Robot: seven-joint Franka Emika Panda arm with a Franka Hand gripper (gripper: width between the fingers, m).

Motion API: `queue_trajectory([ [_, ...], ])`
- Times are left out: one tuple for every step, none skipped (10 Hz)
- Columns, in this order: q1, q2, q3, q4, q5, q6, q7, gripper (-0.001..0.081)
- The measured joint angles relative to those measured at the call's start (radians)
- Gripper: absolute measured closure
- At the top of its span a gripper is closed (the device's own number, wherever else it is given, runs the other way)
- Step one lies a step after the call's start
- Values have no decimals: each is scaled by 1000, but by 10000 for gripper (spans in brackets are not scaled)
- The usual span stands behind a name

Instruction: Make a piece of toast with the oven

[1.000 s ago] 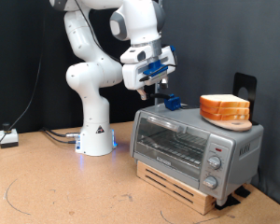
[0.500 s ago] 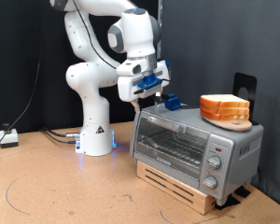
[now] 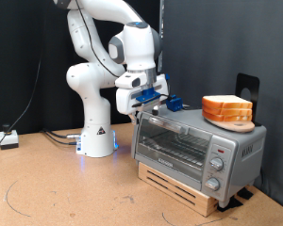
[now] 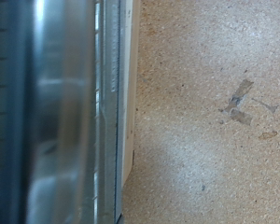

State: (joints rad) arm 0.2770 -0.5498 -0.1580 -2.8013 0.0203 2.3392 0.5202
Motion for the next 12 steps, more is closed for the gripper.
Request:
queue_trajectory([
  [-4, 12, -1, 2, -1, 10, -1, 2],
  [-10, 16, -4, 4, -1, 12, -3, 2],
  [-19, 18, -11, 5, -1, 12, -9, 2],
  [-30, 20, -20, 7, -5, 12, -17, 2],
  [-48, 24, -29, 7, -19, 12, -26, 2],
  [-69, 31, -34, 8, -43, 12, -30, 2],
  [-93, 45, -39, 11, -69, 12, -30, 2],
  [-117, 69, -41, 17, -91, 12, -29, 2],
  [-137, 97, -43, 23, -107, 20, -29, 2],
  [-154, 125, -46, 27, -118, 37, -30, 2],
  [-165, 148, -51, 29, -121, 55, -33, 2],
  [-173, 170, -56, 32, -121, 71, -39, 2],
])
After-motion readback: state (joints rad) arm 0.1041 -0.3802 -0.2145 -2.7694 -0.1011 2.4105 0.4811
